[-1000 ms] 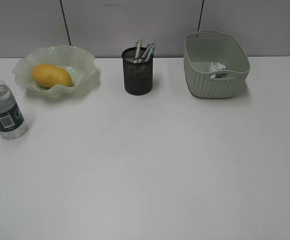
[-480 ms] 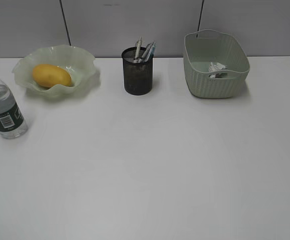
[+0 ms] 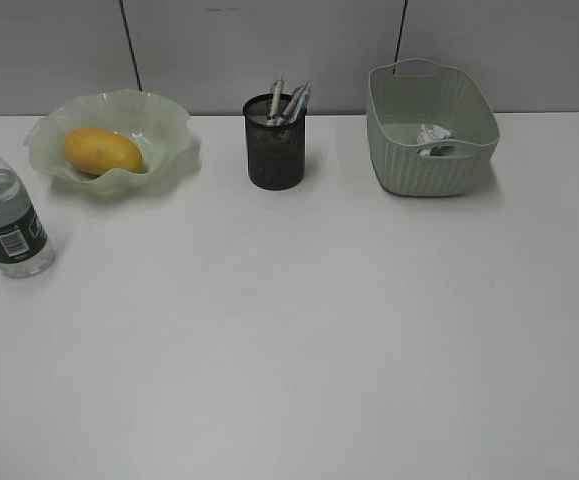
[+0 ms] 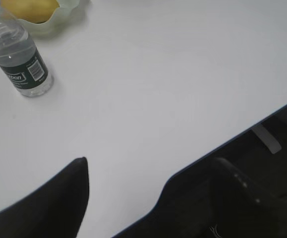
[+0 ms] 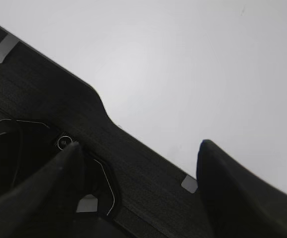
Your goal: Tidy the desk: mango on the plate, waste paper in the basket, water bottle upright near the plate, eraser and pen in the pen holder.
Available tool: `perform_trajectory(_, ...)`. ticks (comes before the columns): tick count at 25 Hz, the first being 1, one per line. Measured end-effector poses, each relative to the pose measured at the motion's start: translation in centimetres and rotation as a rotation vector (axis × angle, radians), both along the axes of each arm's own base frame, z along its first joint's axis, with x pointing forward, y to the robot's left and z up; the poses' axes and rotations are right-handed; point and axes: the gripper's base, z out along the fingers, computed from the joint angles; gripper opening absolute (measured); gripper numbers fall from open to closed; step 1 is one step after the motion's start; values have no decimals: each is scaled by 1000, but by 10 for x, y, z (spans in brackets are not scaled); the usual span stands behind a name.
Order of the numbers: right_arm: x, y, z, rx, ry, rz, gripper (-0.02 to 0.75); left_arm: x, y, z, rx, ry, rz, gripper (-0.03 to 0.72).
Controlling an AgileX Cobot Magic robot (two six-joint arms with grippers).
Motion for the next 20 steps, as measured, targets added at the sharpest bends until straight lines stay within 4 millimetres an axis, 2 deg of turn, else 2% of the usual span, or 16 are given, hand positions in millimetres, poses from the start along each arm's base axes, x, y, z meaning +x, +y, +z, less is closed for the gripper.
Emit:
perform_trajectory(14,0,0,0,4,-5,0,562,0,0,0,1,0,15,534)
perform_trajectory(17,1,-2,1,8,-8,-38,562,0,1,0,-2,-6,80,533)
perform_trajectory(20,1,-9,2,21,-33,-156,562,-5,5,1,-20,-47,189,533)
